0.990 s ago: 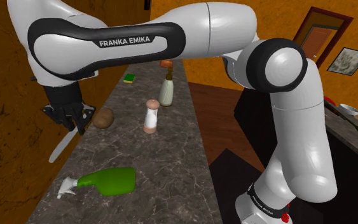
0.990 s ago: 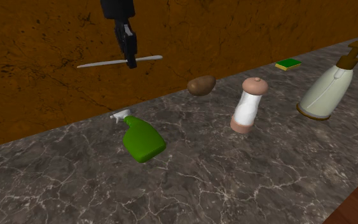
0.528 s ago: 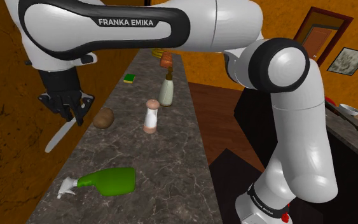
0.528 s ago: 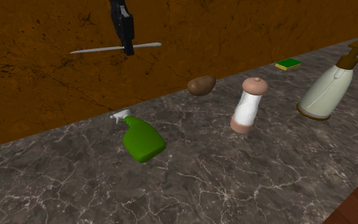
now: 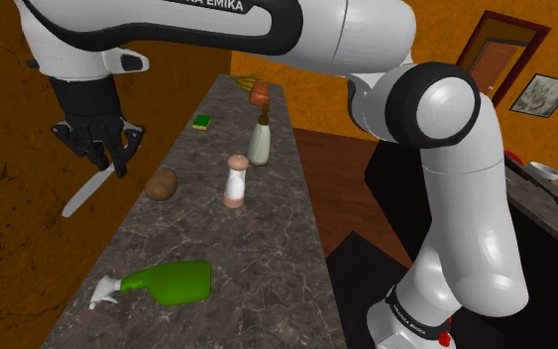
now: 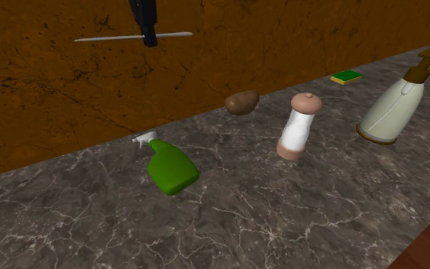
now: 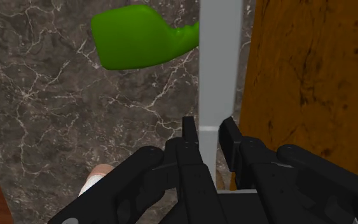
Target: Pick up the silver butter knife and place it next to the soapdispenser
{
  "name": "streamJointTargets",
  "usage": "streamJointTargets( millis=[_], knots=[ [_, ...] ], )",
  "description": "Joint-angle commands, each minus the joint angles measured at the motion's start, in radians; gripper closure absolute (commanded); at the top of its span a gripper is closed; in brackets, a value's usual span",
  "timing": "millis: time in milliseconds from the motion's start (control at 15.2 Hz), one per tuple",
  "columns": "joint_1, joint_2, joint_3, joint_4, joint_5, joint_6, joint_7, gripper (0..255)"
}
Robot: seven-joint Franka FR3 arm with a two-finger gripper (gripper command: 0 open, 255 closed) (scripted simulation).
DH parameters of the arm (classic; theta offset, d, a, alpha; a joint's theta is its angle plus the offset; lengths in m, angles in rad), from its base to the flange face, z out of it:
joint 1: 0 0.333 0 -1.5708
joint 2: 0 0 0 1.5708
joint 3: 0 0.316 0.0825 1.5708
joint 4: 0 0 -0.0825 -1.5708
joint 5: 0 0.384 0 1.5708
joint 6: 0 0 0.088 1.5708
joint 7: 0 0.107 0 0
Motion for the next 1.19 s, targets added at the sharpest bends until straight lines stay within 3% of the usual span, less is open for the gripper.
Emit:
streamJointTargets(
  millis=[0, 528, 792, 1122],
  knots=[
    [0.008, 0.007, -0.001, 0.038, -0.002, -0.030, -0.003, 255],
    [0.062, 0.066, -0.011, 0.245, -0.023, -0.172, -0.017, 255],
    [-0.085, -0.100, 0.003, -0.029, 0.033, -0.063, -0.077, 255],
    [-0.219, -0.241, -0.007, -0.232, 0.087, 0.014, -0.181, 255]
  ],
)
